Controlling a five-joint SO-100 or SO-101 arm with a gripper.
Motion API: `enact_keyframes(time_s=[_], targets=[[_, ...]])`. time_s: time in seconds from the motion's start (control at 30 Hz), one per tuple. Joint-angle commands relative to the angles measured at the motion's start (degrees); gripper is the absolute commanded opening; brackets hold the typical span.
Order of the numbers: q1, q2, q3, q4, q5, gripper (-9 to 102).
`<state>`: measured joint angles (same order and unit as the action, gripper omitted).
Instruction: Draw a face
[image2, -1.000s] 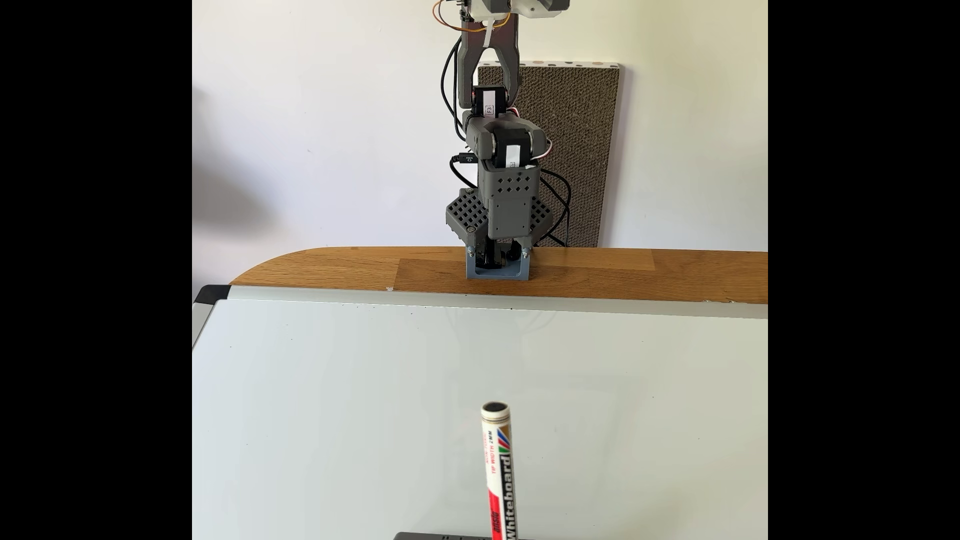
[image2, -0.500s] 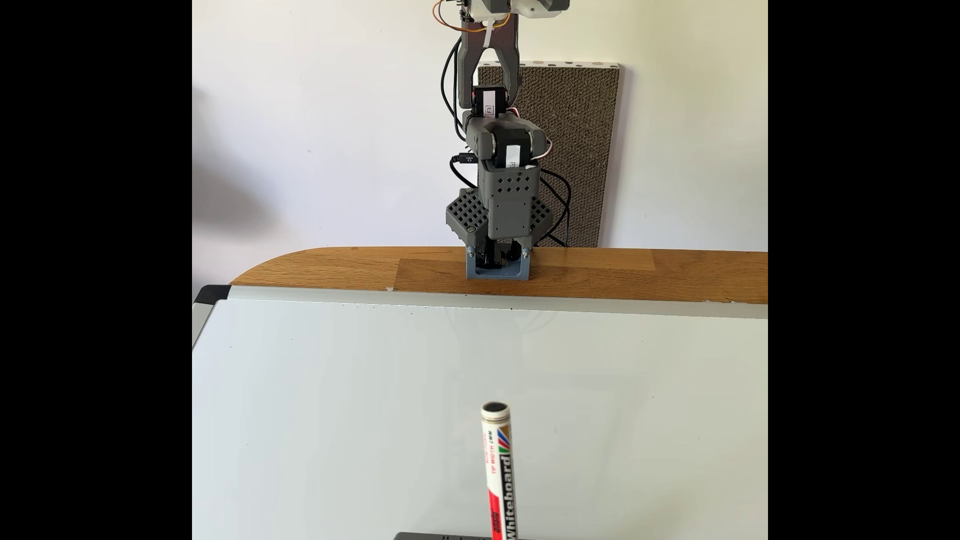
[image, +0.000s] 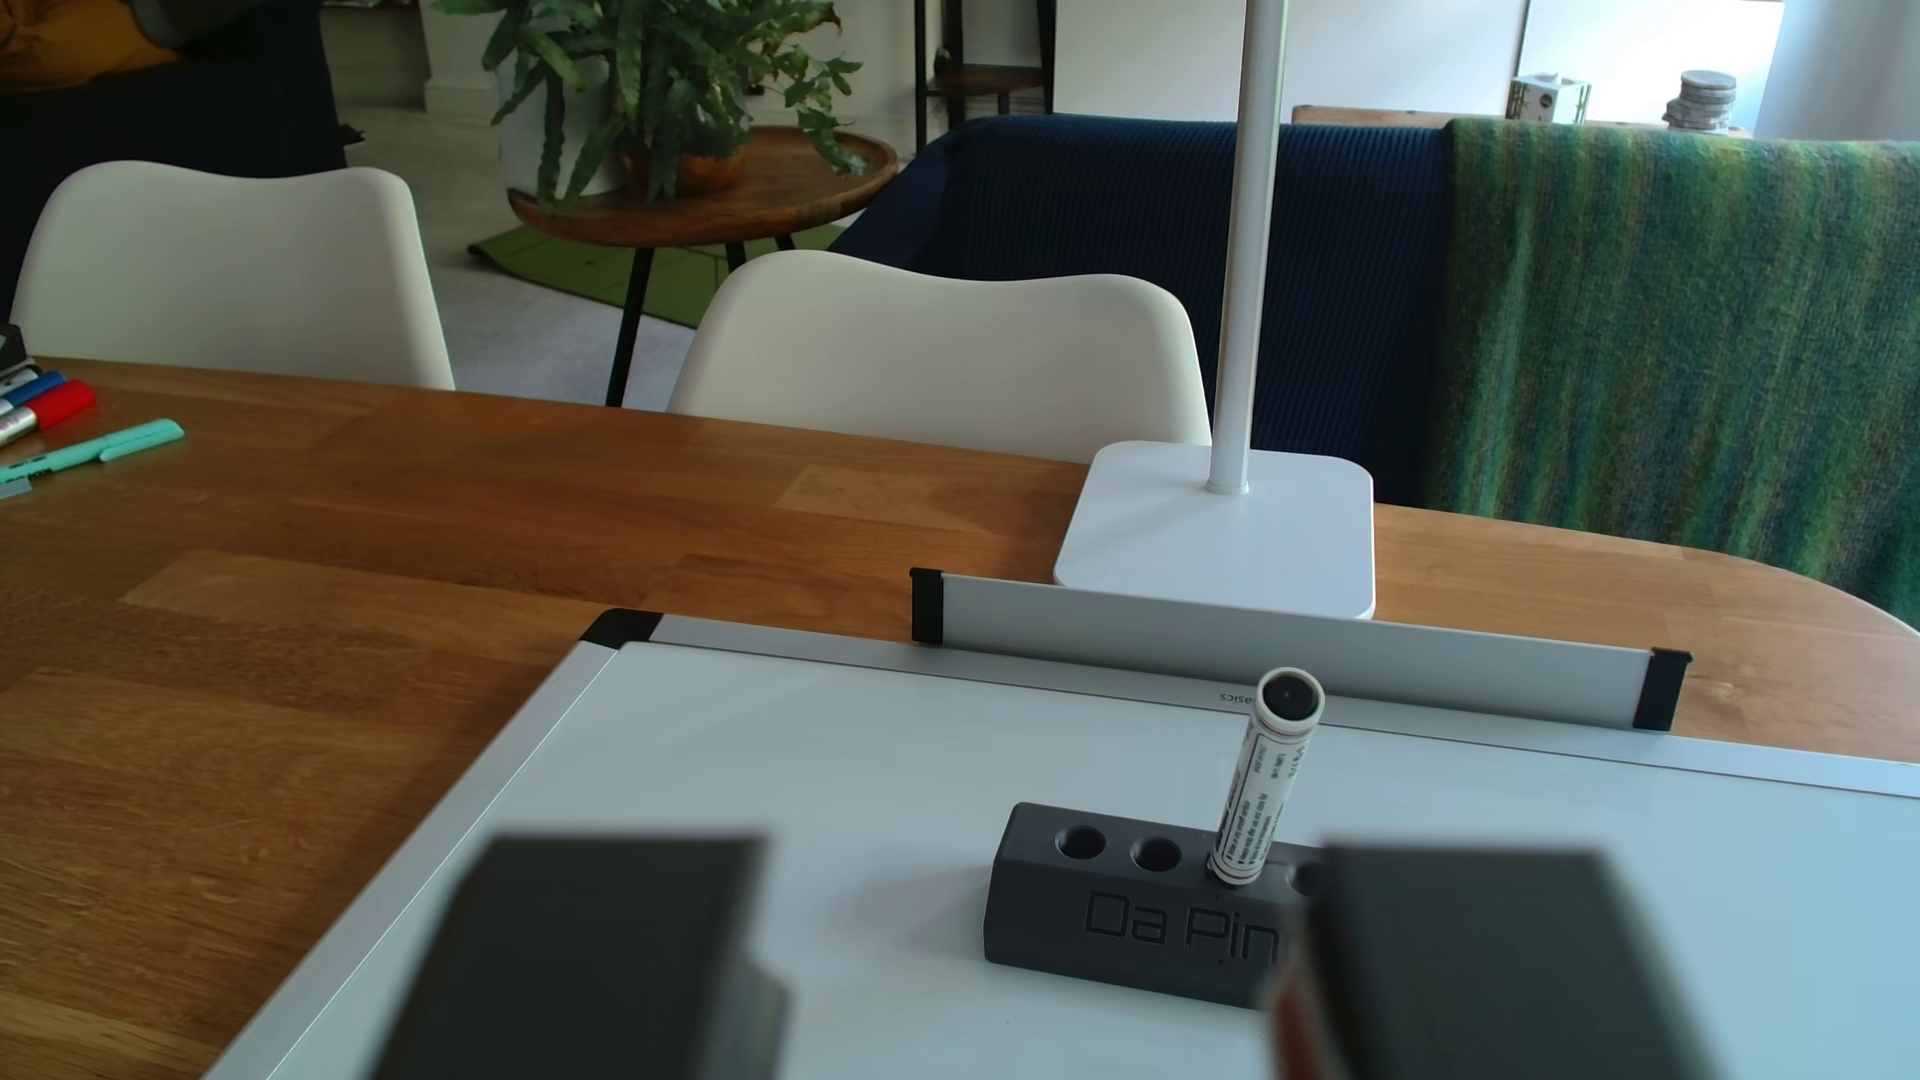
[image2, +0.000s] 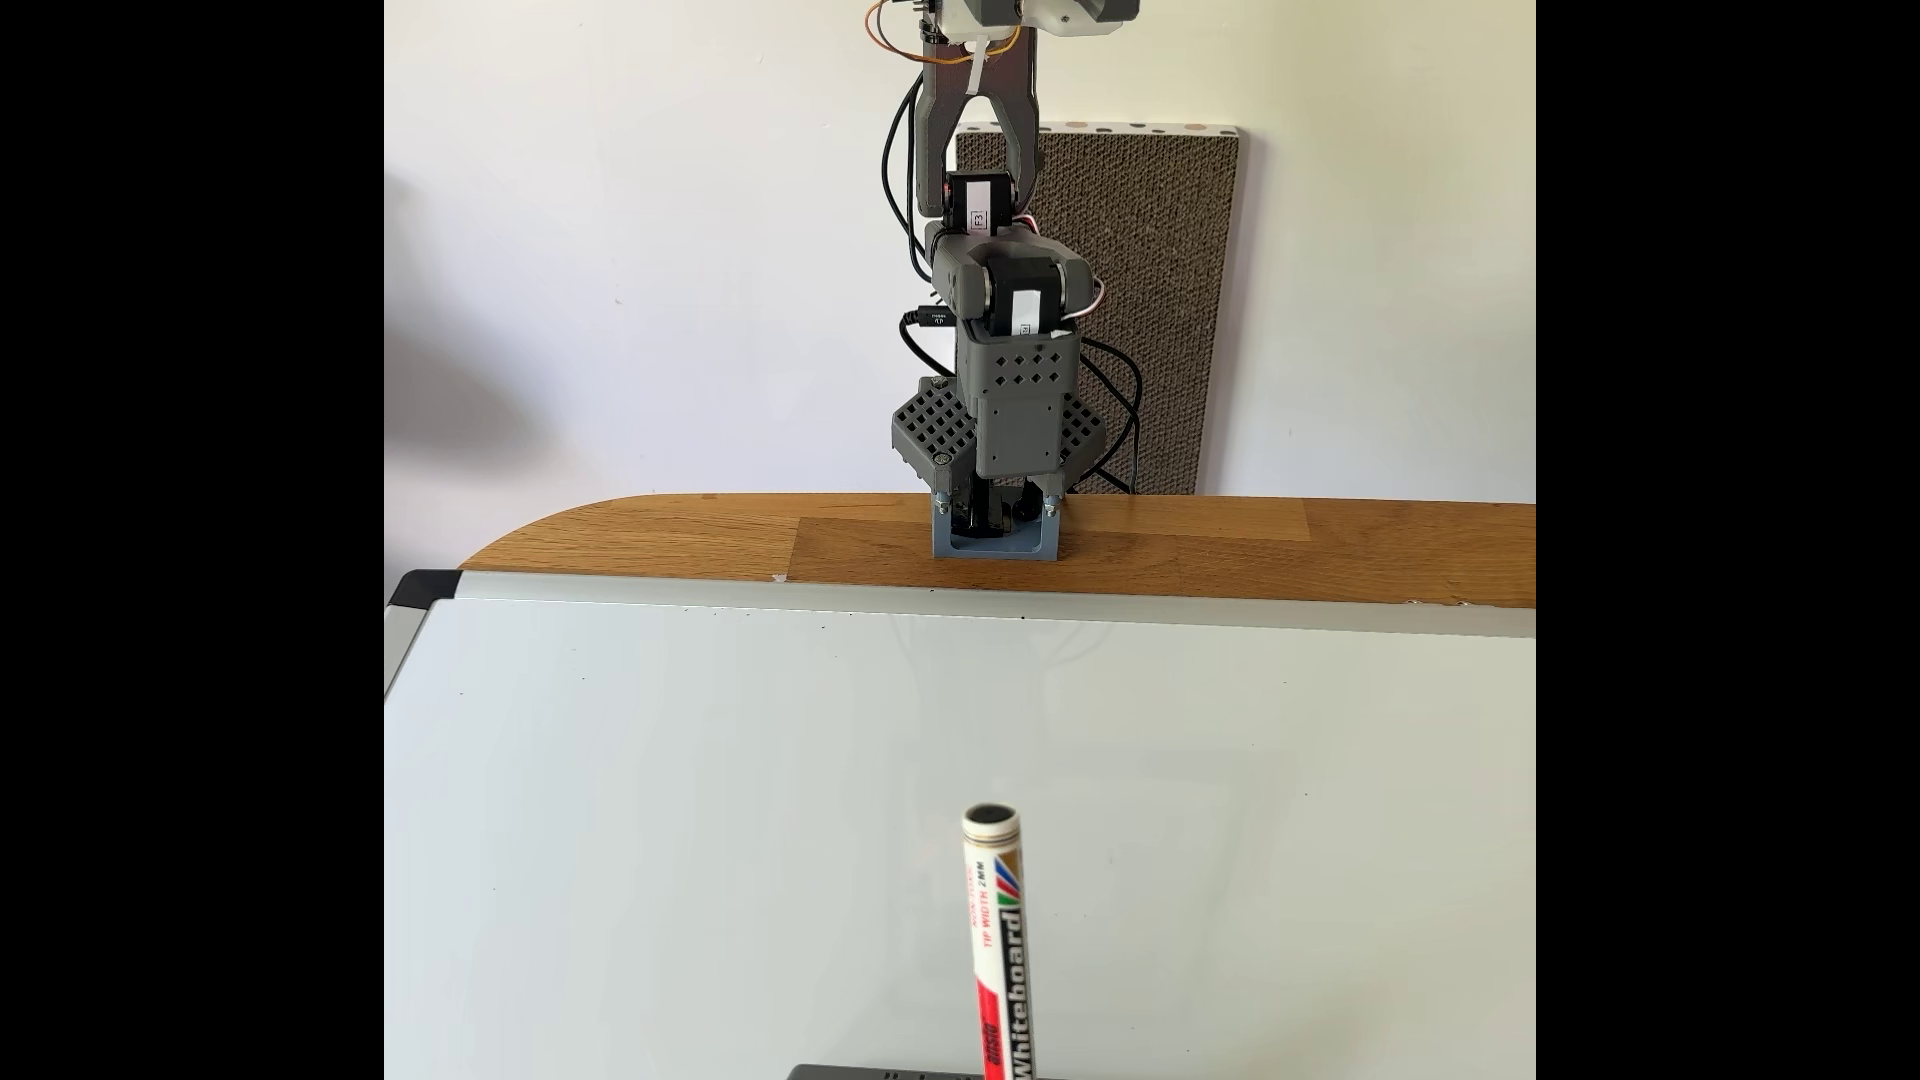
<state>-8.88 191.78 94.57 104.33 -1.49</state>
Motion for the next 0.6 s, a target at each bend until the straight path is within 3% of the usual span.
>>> enact_keyframes(time_s=[0.0, 0.57], targets=[[0.18, 3.60, -0.97, -0.18, -0.35, 98], [1.76, 3.16, -1.85, -0.88, 0.18, 98]])
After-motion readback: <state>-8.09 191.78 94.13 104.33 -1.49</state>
